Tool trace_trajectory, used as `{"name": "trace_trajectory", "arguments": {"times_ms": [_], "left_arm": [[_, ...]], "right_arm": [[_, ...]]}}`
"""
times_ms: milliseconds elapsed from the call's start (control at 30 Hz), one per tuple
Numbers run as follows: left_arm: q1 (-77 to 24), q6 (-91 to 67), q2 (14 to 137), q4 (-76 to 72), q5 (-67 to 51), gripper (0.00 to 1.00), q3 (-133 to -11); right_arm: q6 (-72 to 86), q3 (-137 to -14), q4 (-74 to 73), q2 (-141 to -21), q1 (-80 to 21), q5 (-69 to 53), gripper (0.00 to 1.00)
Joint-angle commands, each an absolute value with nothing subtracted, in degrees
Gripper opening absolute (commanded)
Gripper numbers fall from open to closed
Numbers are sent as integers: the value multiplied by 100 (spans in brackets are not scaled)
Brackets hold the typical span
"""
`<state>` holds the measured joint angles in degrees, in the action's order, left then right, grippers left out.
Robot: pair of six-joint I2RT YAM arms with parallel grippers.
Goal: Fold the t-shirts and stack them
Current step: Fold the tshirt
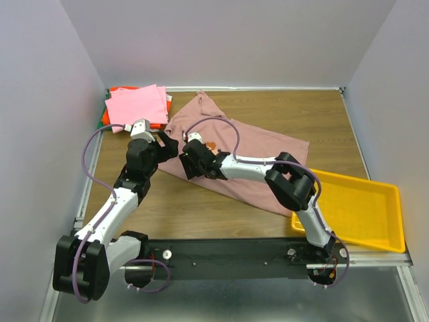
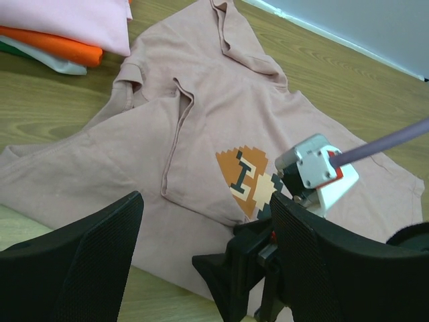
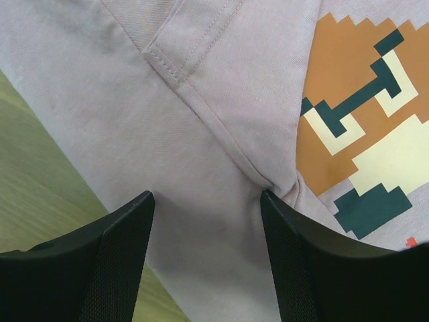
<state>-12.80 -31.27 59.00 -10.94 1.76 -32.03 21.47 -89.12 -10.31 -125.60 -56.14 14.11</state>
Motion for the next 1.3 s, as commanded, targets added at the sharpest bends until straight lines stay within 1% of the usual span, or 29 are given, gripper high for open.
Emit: {"name": "trace_trajectory", "arguments": {"times_ms": [0,300,567,700,833,1100,1200,1267], "left_arm": [[-1230,-3103,5836,-1064,308,84,-3313],[-1169,-3111,5810,-1011,387,84,-3331],[-1151,-3234,5625,-792,606,84,-3296],[-1151,-3278,5493,-651,825,85,-3235],[-1143,-3322,5344,-528,1037,87,-3199],[-1107,-3322,5186,-308,1265,89,-3243],[-1099,-3322,5168,-264,1301,89,-3270],[-1099,-3314,5168,-246,1336,89,-3261]], "right_arm": [[2469,-8280,-1749,-12683,-5923,1257,72],[2918,-7411,-1530,-12147,-6495,1327,71],[3348,-7049,-1406,-11892,-7118,1292,71],[3419,-7198,-1292,-12023,-7382,1170,72],[3366,-7584,-1248,-12243,-7576,1037,72],[3156,-8314,-1257,-12734,-7638,993,74],[3077,-8516,-1257,-12805,-7638,967,76],[3050,-8526,-1257,-12744,-7638,1063,80]]}}
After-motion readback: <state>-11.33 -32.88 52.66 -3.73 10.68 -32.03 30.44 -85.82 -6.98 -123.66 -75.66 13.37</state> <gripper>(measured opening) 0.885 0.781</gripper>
